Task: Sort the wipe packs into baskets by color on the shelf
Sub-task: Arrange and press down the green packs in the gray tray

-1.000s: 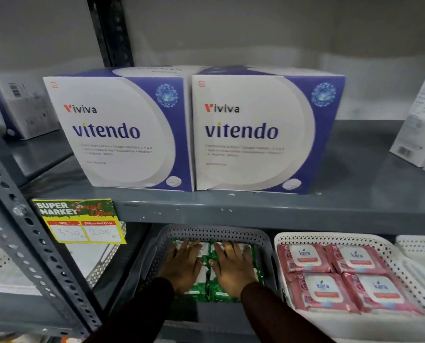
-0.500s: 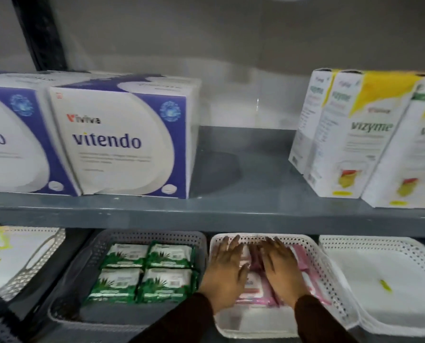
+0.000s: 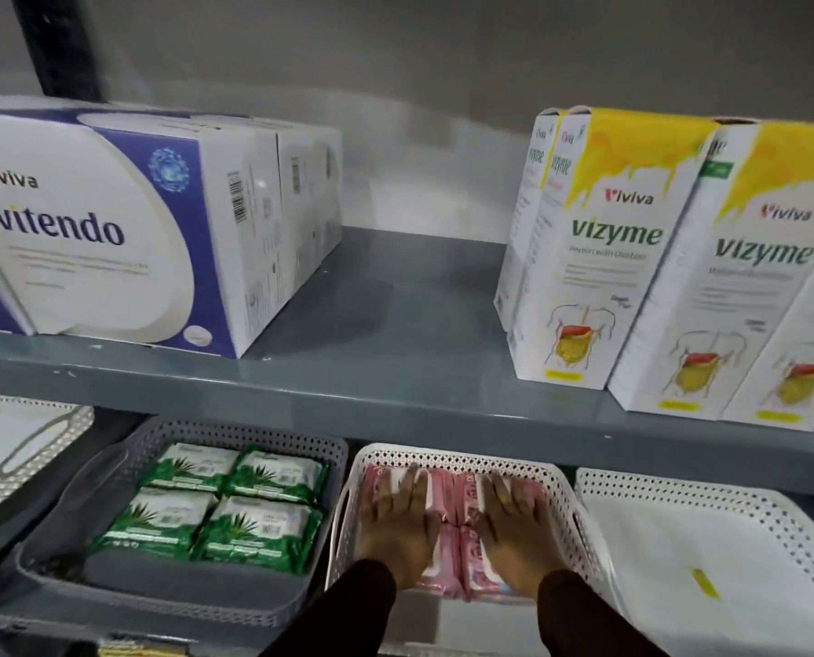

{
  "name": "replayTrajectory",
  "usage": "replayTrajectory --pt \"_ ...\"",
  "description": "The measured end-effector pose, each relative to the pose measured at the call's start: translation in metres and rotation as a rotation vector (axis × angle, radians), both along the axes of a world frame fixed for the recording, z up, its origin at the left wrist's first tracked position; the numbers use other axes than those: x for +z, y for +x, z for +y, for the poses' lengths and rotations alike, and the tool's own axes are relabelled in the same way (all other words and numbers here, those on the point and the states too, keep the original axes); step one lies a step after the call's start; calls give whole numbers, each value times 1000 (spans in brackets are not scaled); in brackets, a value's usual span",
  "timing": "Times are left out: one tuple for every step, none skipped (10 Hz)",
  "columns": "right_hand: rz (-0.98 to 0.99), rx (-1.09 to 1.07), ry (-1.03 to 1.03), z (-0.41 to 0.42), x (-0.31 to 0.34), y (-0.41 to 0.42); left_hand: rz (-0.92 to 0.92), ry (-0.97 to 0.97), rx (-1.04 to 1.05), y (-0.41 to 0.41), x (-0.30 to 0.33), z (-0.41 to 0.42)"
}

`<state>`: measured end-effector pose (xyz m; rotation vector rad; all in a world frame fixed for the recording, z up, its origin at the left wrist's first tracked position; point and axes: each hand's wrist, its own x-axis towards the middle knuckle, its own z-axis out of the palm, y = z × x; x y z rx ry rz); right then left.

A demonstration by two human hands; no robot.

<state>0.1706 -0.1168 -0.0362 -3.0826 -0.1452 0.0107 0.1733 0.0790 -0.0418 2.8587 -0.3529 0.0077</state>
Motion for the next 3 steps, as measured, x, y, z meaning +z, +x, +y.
replayTrajectory --pt "-10 -3 -3 0 -5 0 22 -1 0 -1 -1 -1" --pt "-50 -4 -4 1 -3 -1 48 51 3 -1 4 -1" --pt "-87 31 15 -6 -8 1 38 163 -8 -8 22 -8"
